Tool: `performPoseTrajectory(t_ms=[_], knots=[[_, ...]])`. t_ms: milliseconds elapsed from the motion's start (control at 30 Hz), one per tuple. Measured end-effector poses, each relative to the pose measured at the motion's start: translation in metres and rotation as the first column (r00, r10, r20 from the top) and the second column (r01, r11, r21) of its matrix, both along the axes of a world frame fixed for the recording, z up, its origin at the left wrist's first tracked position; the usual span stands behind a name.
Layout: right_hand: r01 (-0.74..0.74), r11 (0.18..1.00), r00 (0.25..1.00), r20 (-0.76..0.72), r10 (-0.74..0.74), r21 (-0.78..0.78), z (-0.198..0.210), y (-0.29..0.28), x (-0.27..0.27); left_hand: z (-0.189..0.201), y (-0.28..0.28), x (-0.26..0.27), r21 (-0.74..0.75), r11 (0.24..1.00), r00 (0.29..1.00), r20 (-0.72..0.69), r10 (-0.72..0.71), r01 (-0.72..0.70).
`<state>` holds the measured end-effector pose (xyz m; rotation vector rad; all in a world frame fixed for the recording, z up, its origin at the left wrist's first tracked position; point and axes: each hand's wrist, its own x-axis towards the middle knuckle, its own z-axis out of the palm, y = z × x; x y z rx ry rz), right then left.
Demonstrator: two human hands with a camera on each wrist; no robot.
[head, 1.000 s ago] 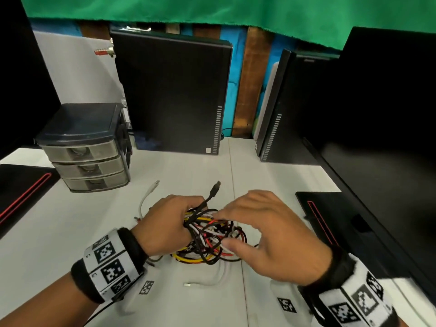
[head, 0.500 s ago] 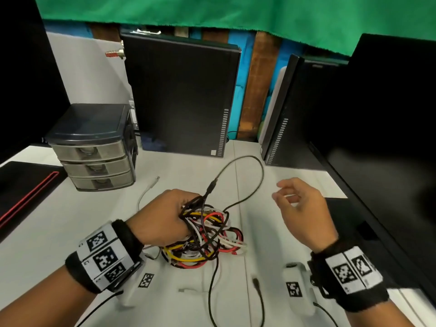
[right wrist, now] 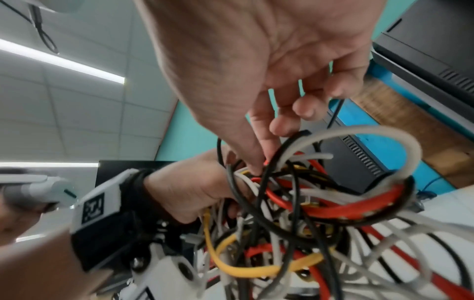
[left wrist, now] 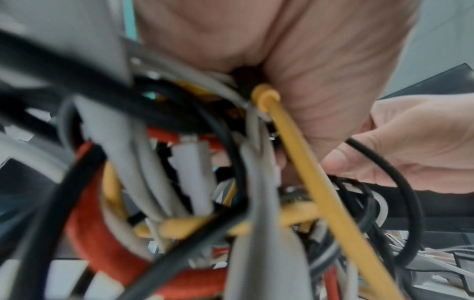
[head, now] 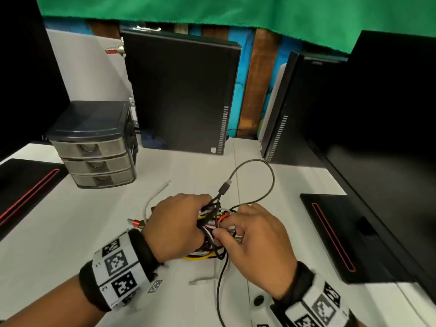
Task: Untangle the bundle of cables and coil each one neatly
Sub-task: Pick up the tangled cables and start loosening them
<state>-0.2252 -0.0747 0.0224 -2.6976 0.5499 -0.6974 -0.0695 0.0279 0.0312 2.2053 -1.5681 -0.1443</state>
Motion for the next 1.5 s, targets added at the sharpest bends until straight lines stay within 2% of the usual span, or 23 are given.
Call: performPoseTrajectory(t_ms=[67, 100, 167, 233, 300, 367, 433, 533, 567, 600, 633, 667, 733, 767, 800, 867, 933, 1033, 1167, 1233, 1333, 1400, 1500], knots=[[0.005, 0.999, 1.0, 0.022, -0.006, 0.044, 0.0, 0.001, 0.0, 0.001, 0.0, -0.004, -0.009, 1.0, 1.0, 0.023, -0.009, 0.009], [0.012, 0.989, 0.997, 0.072, -0.023, 0.149, 0.005, 0.001, 0.001, 0.001, 0.0, -0.004, -0.009, 1.0, 1.0, 0.009, -0.023, 0.024], [-0.028, 0.905, 0.961, 0.262, -0.092, 0.424, 0.02, -0.008, 0.0, 0.002, 0.001, 0.002, 0.005, 0.997, 0.997, -0.034, -0.073, 0.073], [0.003, 0.843, 0.873, 0.41, -0.265, 0.539, 0.037, -0.034, -0.007, 0.002, 0.003, 0.016, 0.043, 0.991, 0.991, -0.031, -0.128, 0.129], [0.064, 0.784, 0.739, 0.499, -0.452, 0.617, 0.051, -0.07, -0.021, 0.002, 0.009, 0.036, 0.081, 0.987, 0.991, -0.022, -0.135, 0.136], [0.052, 0.672, 0.612, 0.508, -0.606, 0.738, 0.06, -0.101, -0.035, 0.003, 0.016, 0.057, 0.061, 0.993, 0.994, -0.054, -0.094, 0.097], [0.087, 0.583, 0.612, 0.419, -0.671, 0.808, 0.056, -0.119, -0.043, 0.006, 0.021, 0.074, 0.014, 0.999, 0.993, -0.108, -0.051, 0.052], [0.099, 0.508, 0.7, 0.303, -0.647, 0.856, 0.041, -0.118, -0.036, 0.01, 0.024, 0.088, -0.029, 1.0, 0.963, -0.271, -0.004, -0.004], [0.082, 0.493, 0.718, 0.291, -0.632, 0.866, 0.038, -0.112, -0.031, 0.01, 0.024, 0.09, -0.048, 0.999, 0.959, -0.285, -0.008, -0.006], [0.067, 0.505, 0.739, 0.297, -0.605, 0.861, 0.035, -0.106, -0.026, 0.011, 0.023, 0.088, -0.046, 0.999, 0.968, -0.25, -0.006, -0.006], [0.063, 0.56, 0.77, 0.317, -0.553, 0.826, 0.034, -0.097, -0.022, 0.01, 0.022, 0.086, -0.028, 1.0, 0.979, -0.204, -0.006, 0.0], [0.053, 0.656, 0.818, 0.344, -0.461, 0.753, 0.034, -0.085, -0.019, 0.011, 0.021, 0.082, 0.002, 1.0, 0.986, -0.166, 0.005, -0.005], [-0.017, 0.862, 0.924, 0.337, -0.18, 0.506, 0.031, -0.057, -0.012, 0.012, 0.02, 0.073, 0.022, 1.0, 0.986, -0.166, 0.007, -0.003], [-0.083, 0.924, 0.956, 0.291, -0.032, 0.374, 0.027, -0.042, -0.01, 0.013, 0.018, 0.069, 0.019, 1.0, 0.985, -0.173, -0.007, 0.01], [-0.147, 0.954, 0.969, 0.233, 0.085, 0.261, 0.023, -0.029, -0.007, 0.014, 0.017, 0.064, 0.025, 0.999, 0.985, -0.17, -0.027, 0.032], [-0.21, 0.967, 0.972, 0.137, 0.191, 0.144, 0.012, -0.01, -0.003, 0.015, 0.014, 0.055, 0.043, 0.995, 0.983, -0.164, -0.082, 0.09], [-0.187, 0.972, 0.974, 0.151, 0.166, 0.139, 0.005, 0.001, 0.0, 0.017, 0.013, 0.045, 0.061, 0.991, 0.985, -0.135, -0.112, 0.121], [-0.12, 0.971, 0.975, 0.207, 0.077, 0.206, 0.001, 0.009, 0.003, 0.017, 0.014, 0.029, 0.043, 0.996, 0.995, -0.072, -0.07, 0.074], [-0.068, 0.973, 0.99, 0.133, 0.039, 0.223, -0.003, 0.011, 0.003, 0.015, 0.011, 0.01, -0.02, 0.998, 0.997, -0.032, -0.067, 0.066], [-0.091, 0.924, 0.97, 0.244, -0.002, 0.372, 0.004, 0.009, 0.003, 0.013, 0.01, 0.011, -0.02, 0.996, 0.995, -0.056, -0.084, 0.083], [-0.111, 0.794, 0.869, 0.445, -0.214, 0.598, 0.025, -0.01, 0.0, 0.007, 0.01, 0.022, 0.012, 0.988, 0.987, -0.053, -0.153, 0.154], [-0.055, 0.751, 0.825, 0.454, -0.337, 0.658, 0.031, -0.033, -0.004, 0.003, 0.01, 0.032, 0.001, 0.98, 0.974, -0.111, -0.199, 0.201], [0.085, 0.725, 0.836, 0.346, -0.425, 0.683, 0.023, -0.064, -0.005, 0.0, 0.008, 0.047, -0.127, 0.967, 0.907, -0.338, -0.252, 0.221]])
